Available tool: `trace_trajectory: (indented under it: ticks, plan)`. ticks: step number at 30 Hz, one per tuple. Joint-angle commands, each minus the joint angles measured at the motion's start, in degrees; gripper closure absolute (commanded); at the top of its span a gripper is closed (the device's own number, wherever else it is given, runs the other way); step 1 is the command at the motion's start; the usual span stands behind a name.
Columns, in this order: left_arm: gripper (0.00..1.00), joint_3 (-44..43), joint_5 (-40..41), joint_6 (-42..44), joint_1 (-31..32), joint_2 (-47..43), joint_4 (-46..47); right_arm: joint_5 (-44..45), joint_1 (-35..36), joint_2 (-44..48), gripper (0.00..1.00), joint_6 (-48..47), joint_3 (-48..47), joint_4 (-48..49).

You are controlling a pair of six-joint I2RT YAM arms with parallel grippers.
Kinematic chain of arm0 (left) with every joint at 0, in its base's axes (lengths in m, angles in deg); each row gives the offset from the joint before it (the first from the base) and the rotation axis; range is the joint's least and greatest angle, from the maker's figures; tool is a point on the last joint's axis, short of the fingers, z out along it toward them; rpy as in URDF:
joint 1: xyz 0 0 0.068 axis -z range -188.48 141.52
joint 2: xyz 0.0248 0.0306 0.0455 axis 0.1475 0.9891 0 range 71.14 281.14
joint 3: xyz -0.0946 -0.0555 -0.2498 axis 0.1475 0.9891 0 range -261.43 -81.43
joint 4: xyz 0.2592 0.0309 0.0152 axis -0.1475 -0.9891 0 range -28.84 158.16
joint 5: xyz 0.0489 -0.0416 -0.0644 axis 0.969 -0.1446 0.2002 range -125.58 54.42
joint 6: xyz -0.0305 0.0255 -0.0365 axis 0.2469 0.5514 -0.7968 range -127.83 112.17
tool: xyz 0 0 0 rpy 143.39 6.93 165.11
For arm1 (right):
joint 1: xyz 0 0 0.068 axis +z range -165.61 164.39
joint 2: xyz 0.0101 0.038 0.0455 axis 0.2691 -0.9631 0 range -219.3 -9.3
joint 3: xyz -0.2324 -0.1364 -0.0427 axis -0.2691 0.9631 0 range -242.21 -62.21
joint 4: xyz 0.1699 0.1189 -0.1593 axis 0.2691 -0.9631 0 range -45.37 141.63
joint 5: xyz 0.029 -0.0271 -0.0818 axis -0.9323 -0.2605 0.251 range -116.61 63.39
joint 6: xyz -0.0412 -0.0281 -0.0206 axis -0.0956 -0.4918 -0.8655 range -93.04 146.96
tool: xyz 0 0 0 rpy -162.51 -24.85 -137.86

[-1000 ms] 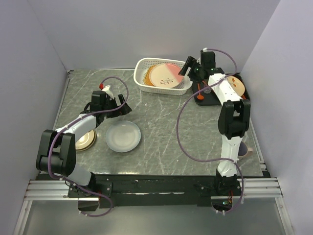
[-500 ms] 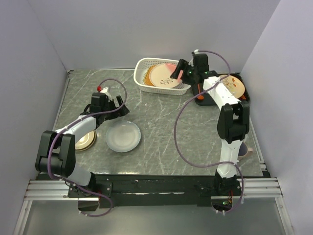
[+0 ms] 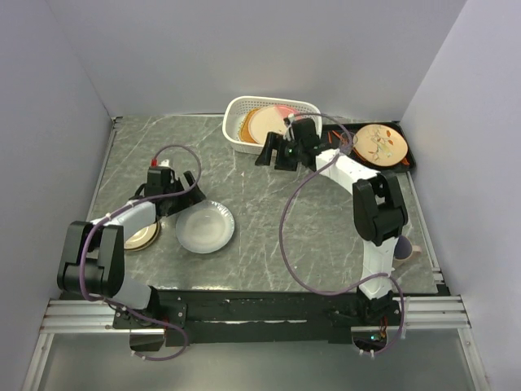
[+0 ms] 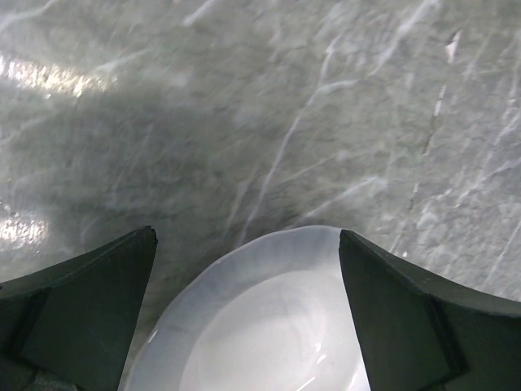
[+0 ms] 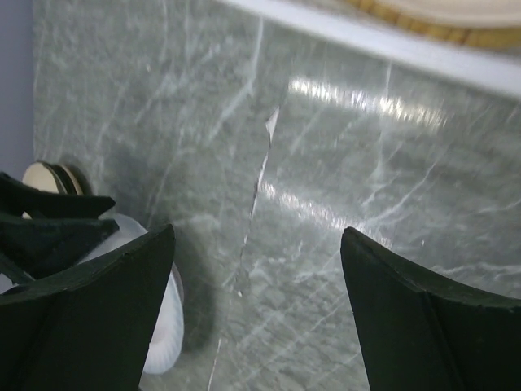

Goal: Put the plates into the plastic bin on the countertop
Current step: Pick up the plate at the center of the board.

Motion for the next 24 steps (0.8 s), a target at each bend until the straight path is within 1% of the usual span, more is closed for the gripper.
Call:
trace_trajectory:
  ticks: [1,9,13,17,24]
  plan:
    - [0.01,1.0,-0.9,-1.6,-0.9,-1.9,2.7,-3.8,2.0,3.3,0.11,0.8,3.6,7.4]
    - [0.01,0.7,-1.0,-1.6,-1.5,-2.5,2.3,-7.7,4.7,1.5,0.12,1.6,7.7,10.5]
    - [0.01,0.4,-1.2,-1.5,-1.6,-2.8,2.2,-11.9,5.1,0.0,0.14,3.9,10.1,15.9]
    - [0.01,0.3,-1.5,-1.4,-1.8,-2.7,2.2,-15.2,5.4,-1.9,0.16,5.5,11.7,19.0]
    - [0.01,-0.4,-2.1,-1.1,-1.9,-2.2,2.1,-16.5,7.8,-3.7,0.18,7.2,13.1,21.5]
